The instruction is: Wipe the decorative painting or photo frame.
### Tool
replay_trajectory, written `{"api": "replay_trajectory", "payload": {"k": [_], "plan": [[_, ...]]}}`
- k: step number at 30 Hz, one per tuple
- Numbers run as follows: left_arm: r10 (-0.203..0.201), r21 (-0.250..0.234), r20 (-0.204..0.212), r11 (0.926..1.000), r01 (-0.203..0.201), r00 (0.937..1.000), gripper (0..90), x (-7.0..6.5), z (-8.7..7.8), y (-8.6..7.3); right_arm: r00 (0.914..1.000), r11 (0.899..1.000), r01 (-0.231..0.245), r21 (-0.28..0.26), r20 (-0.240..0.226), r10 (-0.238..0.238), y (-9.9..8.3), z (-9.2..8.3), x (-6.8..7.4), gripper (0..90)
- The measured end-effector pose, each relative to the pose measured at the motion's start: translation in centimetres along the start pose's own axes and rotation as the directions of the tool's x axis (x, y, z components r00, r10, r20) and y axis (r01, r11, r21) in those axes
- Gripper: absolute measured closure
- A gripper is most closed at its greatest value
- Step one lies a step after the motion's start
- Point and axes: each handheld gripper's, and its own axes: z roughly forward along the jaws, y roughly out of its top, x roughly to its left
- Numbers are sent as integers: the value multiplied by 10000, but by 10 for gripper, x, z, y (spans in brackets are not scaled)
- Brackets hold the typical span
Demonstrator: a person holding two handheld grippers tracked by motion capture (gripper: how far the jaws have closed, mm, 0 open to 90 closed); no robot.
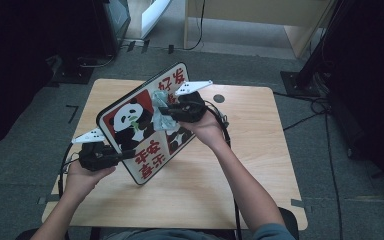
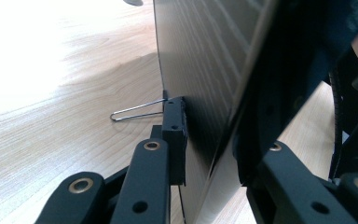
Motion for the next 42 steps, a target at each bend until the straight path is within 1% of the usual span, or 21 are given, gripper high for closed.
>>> {"api": "replay_trajectory", "payload": {"k": [5,6,11,29,32,37,42], "plan": [[-15,-14,-35,10000,15,10000,754,-1,0,0,9999,9999,-128,78,-93,129,-5,1,-1,797],[-13,-18,-39,10000,13,10000,754,-1,0,0,9999,9999,-95,55,-91,96,-7,1,-1,797],[105,-39,-141,9999,-106,9998,755,-2,0,0,9999,9997,-167,167,-32,167,-11,2,-1,797],[119,-110,-122,9999,-120,9999,754,-1,0,-1,9994,9960,-351,820,70,346,-33,8,-1,796],[111,-99,-111,9999,-113,9999,754,-1,0,0,9995,9966,-301,767,92,295,-37,8,-1,796],[90,-97,-70,9999,-90,9999,753,-1,0,0,9992,9962,-386,783,-46,390,-44,10,-3,796],[116,-84,-93,9999,-117,9999,753,-1,0,0,9990,9939,-423,1017,-64,432,-52,12,-4,796]]}}
